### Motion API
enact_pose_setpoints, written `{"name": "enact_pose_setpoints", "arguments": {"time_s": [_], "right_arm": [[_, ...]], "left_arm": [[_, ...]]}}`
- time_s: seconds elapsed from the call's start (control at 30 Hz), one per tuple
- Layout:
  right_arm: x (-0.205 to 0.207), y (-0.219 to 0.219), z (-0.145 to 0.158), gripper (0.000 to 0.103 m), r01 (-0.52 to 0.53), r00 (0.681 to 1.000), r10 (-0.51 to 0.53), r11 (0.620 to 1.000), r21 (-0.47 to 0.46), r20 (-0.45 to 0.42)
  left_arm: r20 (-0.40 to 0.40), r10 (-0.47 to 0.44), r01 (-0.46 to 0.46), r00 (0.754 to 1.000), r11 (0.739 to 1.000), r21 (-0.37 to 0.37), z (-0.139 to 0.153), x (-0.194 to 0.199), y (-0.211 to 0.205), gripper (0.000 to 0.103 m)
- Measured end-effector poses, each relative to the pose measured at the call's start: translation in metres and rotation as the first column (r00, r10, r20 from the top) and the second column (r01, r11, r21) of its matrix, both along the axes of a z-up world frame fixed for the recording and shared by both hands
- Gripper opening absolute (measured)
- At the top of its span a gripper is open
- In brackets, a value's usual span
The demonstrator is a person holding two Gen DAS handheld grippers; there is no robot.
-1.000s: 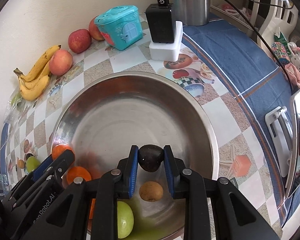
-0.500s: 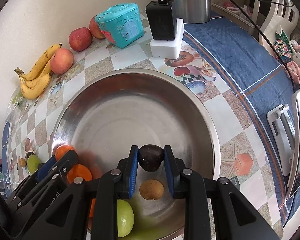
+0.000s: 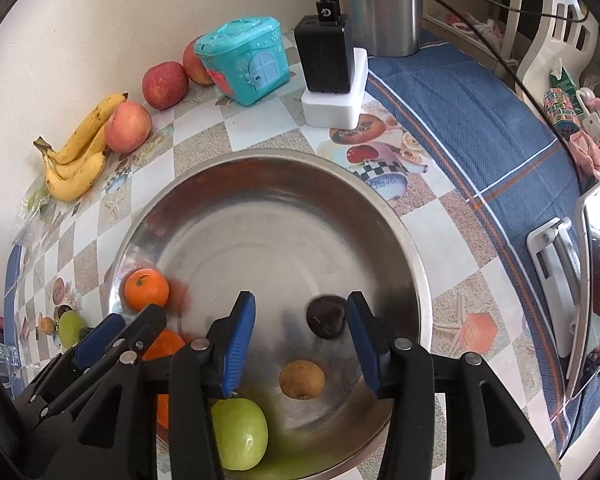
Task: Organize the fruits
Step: 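Open both grippers to drop the plum and orange into the bowl, then move both grippers back toward the remaining fruit pile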
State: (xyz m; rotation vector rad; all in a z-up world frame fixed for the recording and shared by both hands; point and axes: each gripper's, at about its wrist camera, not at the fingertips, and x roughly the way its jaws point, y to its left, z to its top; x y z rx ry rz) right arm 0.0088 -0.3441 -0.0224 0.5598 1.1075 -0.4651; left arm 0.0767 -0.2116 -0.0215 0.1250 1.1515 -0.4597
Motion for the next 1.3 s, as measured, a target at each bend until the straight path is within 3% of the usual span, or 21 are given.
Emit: {"name": "enact_pose_setpoints", "arguments": {"time_s": [0.27,0.37,0.53,0.67,0.87,1.07,1.3], "right_arm": [[-0.002,-0.001,0.015,0.056,-0.003,1.000,0.003,1.000,-0.029,0.022],[-0.001,0.000,0.016,0.065,-0.008,1.000,0.009,0.999,-0.035,0.019],[0.002,0.005,0.018,0.065,-0.027,0.999,0.028,0.999,-0.032,0.023],[0.004,0.011,0.020,0.065,-0.043,0.999,0.044,0.999,-0.033,0.028],[0.011,0.030,0.028,0.065,-0.094,0.994,0.096,0.995,-0.043,0.043],[0.020,0.054,0.036,0.065,-0.156,0.985,0.159,0.987,-0.050,0.062],[0.027,0.079,0.045,0.065,-0.214,0.973,0.219,0.974,-0.069,0.074]], "left_arm": [[-0.010,0.072,-0.072,0.997,0.997,0.000,0.008,0.007,0.016,0.070],[-0.003,0.114,-0.114,0.993,0.993,0.016,0.012,0.010,0.025,0.072],[-0.004,0.196,-0.196,0.981,0.980,0.016,0.018,0.015,0.045,0.073],[-0.004,0.299,-0.299,0.954,0.954,0.015,0.022,0.021,0.067,0.073],[0.007,0.468,-0.468,0.884,0.883,0.042,0.026,0.027,0.117,0.073],[0.011,0.541,-0.541,0.841,0.839,0.053,0.027,0.027,0.147,0.073],[0.018,0.574,-0.574,0.819,0.817,0.053,0.030,0.027,0.162,0.075]]}}
